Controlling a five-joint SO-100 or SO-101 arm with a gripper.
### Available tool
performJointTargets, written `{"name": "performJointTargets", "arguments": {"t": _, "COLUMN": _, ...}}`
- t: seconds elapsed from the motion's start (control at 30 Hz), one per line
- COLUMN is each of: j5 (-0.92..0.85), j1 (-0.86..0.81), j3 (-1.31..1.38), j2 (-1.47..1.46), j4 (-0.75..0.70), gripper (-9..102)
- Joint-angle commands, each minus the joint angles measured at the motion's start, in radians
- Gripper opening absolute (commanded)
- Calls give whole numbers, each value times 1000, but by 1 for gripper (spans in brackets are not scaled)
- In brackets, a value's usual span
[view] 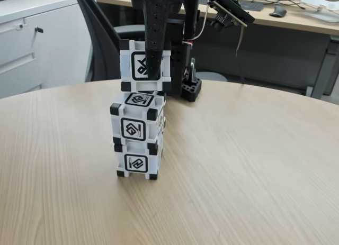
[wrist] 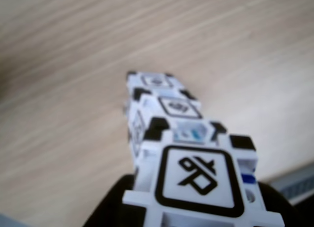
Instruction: Stack cubes from left to right.
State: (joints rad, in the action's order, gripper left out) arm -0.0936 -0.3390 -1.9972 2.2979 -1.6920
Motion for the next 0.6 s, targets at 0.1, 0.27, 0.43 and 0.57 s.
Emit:
{"name": "performJointTargets", "arguments": {"t": 0.1, "j5": -17, "j1": -3, "j3": 14, "j2": 31, "j4": -5, "gripper": 28}}
{"name": "performJointTargets", "arguments": {"t": 0.27, "j5": -29, "j1": -9, "j3": 14, "j2": 26, "j4": -5, "gripper": 30}}
{"name": "performJointTargets", "arguments": {"t": 0.43, "j5": -38, "j1": -15, "j3": 11, "j2": 31, "j4": -5, "gripper": 31}}
{"name": "performJointTargets", "arguments": {"t": 0.57, "j5": -43, "j1": -12, "j3": 9, "j2": 31, "j4": -5, "gripper": 31}}
